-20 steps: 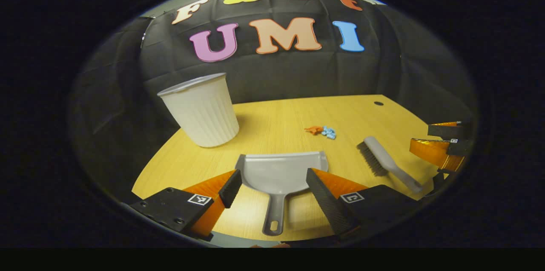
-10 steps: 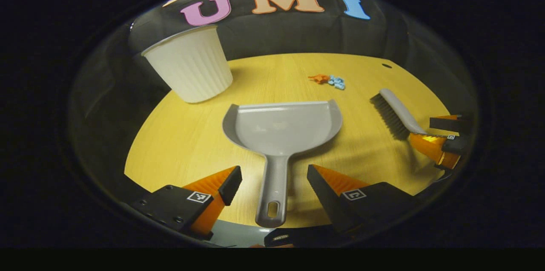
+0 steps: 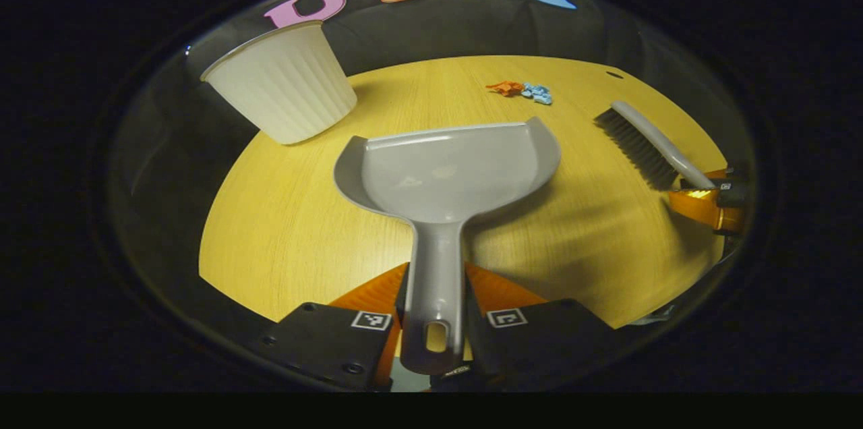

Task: Pick up the small broom and dustpan from the desktop, sweep the trash into the dustpan with the broom, and then empty the trash into the garbage bin.

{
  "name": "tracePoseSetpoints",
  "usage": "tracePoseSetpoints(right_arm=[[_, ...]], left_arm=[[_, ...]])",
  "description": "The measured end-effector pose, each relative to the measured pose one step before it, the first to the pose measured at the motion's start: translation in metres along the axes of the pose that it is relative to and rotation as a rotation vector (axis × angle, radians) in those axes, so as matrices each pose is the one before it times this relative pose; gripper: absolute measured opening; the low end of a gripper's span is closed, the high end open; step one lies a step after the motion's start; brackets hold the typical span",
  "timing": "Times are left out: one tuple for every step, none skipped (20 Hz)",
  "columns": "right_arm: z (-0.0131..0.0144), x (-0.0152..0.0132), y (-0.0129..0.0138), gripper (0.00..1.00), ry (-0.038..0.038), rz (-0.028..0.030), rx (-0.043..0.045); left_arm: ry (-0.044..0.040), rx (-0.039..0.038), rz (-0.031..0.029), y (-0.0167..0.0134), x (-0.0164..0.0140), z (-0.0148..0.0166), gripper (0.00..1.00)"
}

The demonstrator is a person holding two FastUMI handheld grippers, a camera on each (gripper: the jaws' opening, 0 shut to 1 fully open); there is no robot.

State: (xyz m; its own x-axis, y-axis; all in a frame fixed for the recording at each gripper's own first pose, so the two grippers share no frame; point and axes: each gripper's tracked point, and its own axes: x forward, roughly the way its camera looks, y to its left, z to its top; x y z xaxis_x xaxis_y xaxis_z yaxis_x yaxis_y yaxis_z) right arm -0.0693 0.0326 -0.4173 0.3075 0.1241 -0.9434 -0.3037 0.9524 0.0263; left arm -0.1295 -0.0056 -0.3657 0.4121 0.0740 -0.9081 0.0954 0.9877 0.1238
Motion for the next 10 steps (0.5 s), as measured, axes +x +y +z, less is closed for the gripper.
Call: tracePoseSetpoints(right_arm=[[-0.00196, 0.00169, 0.00341, 0.25, 0.00920, 0.01732, -0.00380], [0.00093, -0.00029, -0.00225, 0.23, -0.00097, 0.00173, -0.01776], [0.00273, -0.00242, -0.00332, 0.21, -0.01384, -0.00270, -0.00769], [0.00067, -0.00058, -0.00069, 0.17, 0.00244, 0.01012, -0.00399], [-0.00110, -0.00460, 0.00095, 0.16, 0.02015, 0.02578, 0.00326], [0.00660, -0.00313, -0.00029, 0.13, -0.02314, 0.01091, 0.00960], [0.00748, -0.00155, -0.00462, 0.16, -0.03684, -0.01487, -0.00079], [0.00504, -0.00265, -0.00495, 0.14, -0.00374, -0.01278, -0.00995], [0.00477, -0.00525, -0.00649, 0.13, -0.00968, -0.00744, 0.00387], [0.00779, -0.00132, -0.00574, 0.14, -0.01472, -0.00742, 0.00985]], left_arm=[[-0.00397, 0.00433, -0.00328, -0.00148, 0.00226, -0.00014, 0.35], [-0.00138, 0.00856, -0.00231, -0.00069, -0.00135, 0.00211, 0.33], [-0.00465, 0.00205, -0.00357, -0.00085, 0.00328, 0.00122, 0.32], [-0.00474, 0.00337, -0.00738, -0.00007, -0.00001, 0.00065, 0.29], [0.00269, 0.01007, -0.00877, 0.00071, -0.00167, 0.00140, 0.28], [-0.02020, 0.00059, -0.01520, -0.00016, -0.00282, 0.00580, 0.28], [-0.01006, 0.00407, -0.01518, -0.00068, -0.00153, 0.00441, 0.26], [-0.00210, 0.02215, -0.01468, -0.00206, -0.00027, 0.00501, 0.25], [-0.00533, 0.02017, -0.01155, -0.00173, 0.00241, 0.00656, 0.24], [-0.01425, 0.01436, -0.00591, -0.00109, 0.00270, 0.00647, 0.25]])
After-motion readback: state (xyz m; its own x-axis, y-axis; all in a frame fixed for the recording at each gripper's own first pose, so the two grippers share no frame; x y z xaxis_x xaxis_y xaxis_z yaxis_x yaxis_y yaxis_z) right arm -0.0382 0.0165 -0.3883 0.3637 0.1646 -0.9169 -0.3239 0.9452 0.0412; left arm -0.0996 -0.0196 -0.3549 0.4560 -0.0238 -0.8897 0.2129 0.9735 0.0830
